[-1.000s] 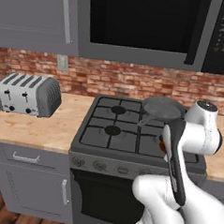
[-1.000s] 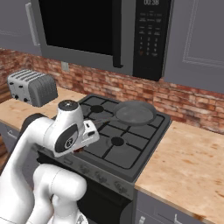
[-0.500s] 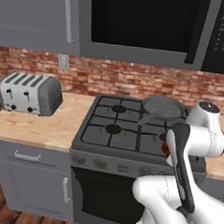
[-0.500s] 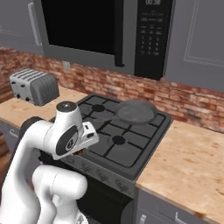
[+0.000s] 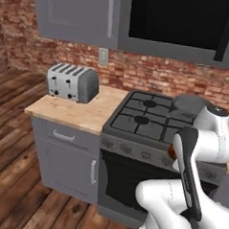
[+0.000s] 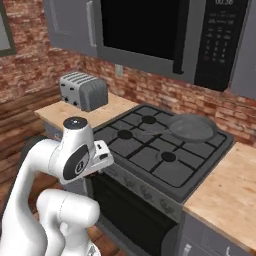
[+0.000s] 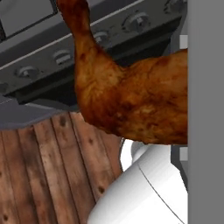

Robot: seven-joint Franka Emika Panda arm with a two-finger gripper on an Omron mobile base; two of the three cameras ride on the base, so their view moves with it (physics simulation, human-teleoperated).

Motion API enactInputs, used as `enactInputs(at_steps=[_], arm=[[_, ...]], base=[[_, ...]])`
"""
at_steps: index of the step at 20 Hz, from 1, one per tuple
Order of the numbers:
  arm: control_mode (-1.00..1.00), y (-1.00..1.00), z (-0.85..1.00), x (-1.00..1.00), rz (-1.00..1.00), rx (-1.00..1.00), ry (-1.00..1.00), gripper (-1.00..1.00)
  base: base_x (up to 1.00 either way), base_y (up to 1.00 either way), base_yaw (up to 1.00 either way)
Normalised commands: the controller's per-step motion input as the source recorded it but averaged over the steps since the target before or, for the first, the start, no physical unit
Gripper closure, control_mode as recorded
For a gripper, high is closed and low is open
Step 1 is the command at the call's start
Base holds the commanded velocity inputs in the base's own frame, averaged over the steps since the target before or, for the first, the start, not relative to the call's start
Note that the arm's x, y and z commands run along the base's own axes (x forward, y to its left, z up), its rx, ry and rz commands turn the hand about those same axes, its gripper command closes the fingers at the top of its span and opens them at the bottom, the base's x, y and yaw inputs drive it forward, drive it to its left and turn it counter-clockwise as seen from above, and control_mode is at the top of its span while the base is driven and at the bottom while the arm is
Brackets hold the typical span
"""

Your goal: Take the chicken drumsticks from the pan and place one on each plate on the dining counter.

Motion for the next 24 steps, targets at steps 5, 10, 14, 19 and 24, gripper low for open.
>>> enactInputs(at_steps=[5, 10, 14, 19, 24], arm=[[1.0, 0.0, 0.0, 0.0, 0.0, 0.0, 0.0, 1.0], [1.0, 0.0, 0.0, 0.0, 0.0, 0.0, 0.0, 1.0], [1.0, 0.0, 0.0, 0.0, 0.0, 0.0, 0.0, 1.0], [1.0, 0.0, 0.0, 0.0, 0.0, 0.0, 0.0, 1.0], [1.0, 0.0, 0.0, 0.0, 0.0, 0.0, 0.0, 1.0]], base=[[-0.21, 0.08, 0.55], [-0.27, 0.29, 0.59], [-0.45, 0.61, 0.57], [-0.39, 0.82, 0.57], [-0.47, 0.87, 0.55]])
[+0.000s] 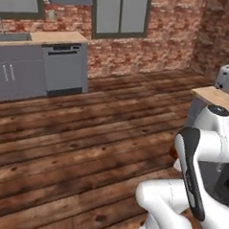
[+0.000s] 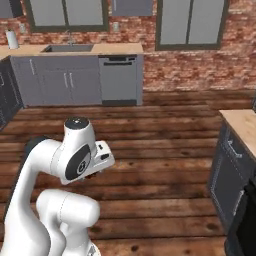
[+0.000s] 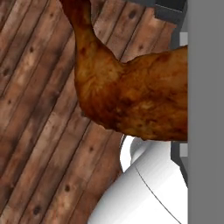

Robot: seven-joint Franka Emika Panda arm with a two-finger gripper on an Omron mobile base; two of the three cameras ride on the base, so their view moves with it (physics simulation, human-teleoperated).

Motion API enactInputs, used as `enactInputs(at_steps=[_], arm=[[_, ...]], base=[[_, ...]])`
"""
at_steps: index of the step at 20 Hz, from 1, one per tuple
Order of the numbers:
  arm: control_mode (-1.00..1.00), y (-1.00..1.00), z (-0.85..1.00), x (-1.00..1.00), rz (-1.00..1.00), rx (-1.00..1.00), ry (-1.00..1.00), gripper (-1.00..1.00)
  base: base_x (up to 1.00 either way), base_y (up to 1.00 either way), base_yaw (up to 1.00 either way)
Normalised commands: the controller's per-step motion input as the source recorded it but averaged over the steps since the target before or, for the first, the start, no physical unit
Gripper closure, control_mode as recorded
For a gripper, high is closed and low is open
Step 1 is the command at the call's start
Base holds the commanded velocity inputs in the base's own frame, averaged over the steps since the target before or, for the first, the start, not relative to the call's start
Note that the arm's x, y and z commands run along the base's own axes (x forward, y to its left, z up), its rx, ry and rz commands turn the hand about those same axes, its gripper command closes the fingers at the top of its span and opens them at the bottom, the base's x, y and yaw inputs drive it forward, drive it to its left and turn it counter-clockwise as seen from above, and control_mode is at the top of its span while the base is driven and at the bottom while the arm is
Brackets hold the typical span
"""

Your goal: Take the chicken drumsticks from the pan and place one on each plate on the dining counter.

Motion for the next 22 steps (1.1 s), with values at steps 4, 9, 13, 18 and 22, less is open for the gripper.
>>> enactInputs(at_steps=[4, 9, 13, 18, 22], arm=[[1.0, 0.0, 0.0, 0.0, 0.0, 0.0, 0.0, 1.0], [1.0, 0.0, 0.0, 0.0, 0.0, 0.0, 0.0, 1.0], [1.0, 0.0, 0.0, 0.0, 0.0, 0.0, 0.0, 1.0], [1.0, 0.0, 0.0, 0.0, 0.0, 0.0, 0.0, 1.0], [1.0, 0.0, 0.0, 0.0, 0.0, 0.0, 0.0, 1.0]], base=[[-0.58, 0.85, 0.52], [-0.53, 0.96, 0.44], [-0.33, 1.0, 0.29], [-0.08, 1.0, 0.14], [0.0, 1.0, 0.01]])
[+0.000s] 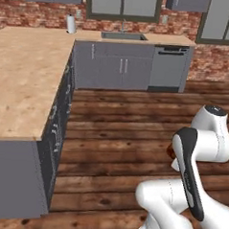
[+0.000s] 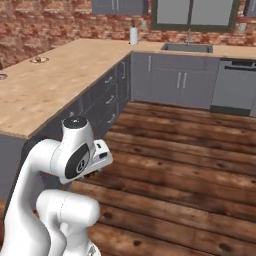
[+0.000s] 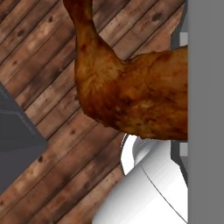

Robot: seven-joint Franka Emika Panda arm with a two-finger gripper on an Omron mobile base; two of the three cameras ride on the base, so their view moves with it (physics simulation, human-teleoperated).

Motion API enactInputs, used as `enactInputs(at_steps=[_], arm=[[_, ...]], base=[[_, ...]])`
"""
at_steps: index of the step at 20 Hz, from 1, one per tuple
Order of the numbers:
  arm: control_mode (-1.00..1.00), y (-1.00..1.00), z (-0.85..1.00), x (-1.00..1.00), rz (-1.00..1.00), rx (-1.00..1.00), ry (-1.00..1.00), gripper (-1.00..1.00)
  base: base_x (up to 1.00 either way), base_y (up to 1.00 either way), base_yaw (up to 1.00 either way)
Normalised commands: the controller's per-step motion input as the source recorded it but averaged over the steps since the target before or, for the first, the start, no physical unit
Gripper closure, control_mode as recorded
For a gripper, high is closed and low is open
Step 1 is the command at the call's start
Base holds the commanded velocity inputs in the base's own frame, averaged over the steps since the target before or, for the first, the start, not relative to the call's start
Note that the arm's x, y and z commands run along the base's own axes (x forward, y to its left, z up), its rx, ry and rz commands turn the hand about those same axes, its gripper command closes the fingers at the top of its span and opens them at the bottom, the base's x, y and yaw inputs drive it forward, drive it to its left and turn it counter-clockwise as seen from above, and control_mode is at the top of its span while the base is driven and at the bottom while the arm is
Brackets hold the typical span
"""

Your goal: Take the chicken drumsticks from the pan and place one on each plate on the dining counter.

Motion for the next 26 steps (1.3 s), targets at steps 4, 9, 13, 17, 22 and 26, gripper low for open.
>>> enactInputs(at_steps=[4, 9, 13, 17, 22, 26], arm=[[1.0, 0.0, 0.0, 0.0, 0.0, 0.0, 0.0, 1.0], [1.0, 0.0, 0.0, 0.0, 0.0, 0.0, 0.0, 1.0], [1.0, 0.0, 0.0, 0.0, 0.0, 0.0, 0.0, 1.0], [1.0, 0.0, 0.0, 0.0, 0.0, 0.0, 0.0, 1.0], [1.0, 0.0, 0.0, 0.0, 0.0, 0.0, 0.0, 1.0], [1.0, 0.0, 0.0, 0.0, 0.0, 0.0, 0.0, 1.0]], base=[[0.0, 1.0, 0.0], [0.01, 1.0, -0.04], [0.14, 1.0, -0.12], [0.22, 1.0, -0.21], [0.23, 1.0, -0.24], [0.22, 1.0, -0.27]])
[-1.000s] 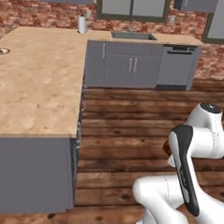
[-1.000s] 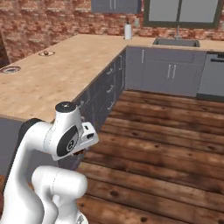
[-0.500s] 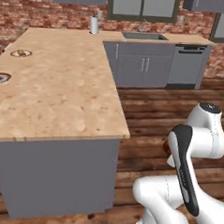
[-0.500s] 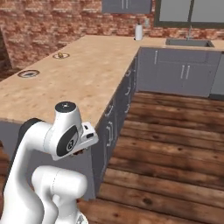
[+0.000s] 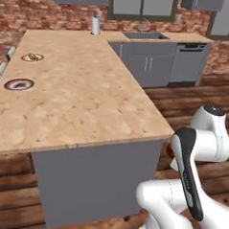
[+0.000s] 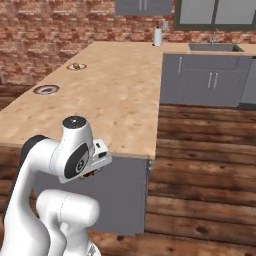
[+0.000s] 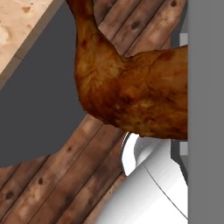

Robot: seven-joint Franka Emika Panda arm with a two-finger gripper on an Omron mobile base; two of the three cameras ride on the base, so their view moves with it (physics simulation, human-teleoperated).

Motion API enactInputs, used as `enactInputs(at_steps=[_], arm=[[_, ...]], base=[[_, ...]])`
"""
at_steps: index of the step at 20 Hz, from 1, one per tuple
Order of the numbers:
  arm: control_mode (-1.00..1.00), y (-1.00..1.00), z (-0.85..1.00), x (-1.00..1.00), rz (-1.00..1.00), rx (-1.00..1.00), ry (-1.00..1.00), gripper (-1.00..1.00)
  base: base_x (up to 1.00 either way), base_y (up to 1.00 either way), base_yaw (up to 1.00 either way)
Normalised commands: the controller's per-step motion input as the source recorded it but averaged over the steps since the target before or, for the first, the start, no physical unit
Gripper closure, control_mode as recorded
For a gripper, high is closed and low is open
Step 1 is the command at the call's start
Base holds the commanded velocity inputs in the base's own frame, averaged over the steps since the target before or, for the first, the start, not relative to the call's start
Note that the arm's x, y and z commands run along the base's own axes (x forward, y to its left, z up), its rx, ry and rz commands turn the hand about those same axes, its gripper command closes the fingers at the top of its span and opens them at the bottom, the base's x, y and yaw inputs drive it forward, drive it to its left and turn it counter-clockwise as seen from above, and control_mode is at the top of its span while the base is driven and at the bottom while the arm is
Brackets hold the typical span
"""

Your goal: Take the chicken drumsticks from the pan and place one on each plate on the dining counter.

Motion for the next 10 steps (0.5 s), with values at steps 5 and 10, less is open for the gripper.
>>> enactInputs(at_steps=[5, 10], arm=[[1.0, 0.0, 0.0, 0.0, 0.0, 0.0, 0.0, 1.0], [1.0, 0.0, 0.0, 0.0, 0.0, 0.0, 0.0, 1.0]], base=[[0.18, 1.0, -0.35], [0.1, 1.0, -0.39]])
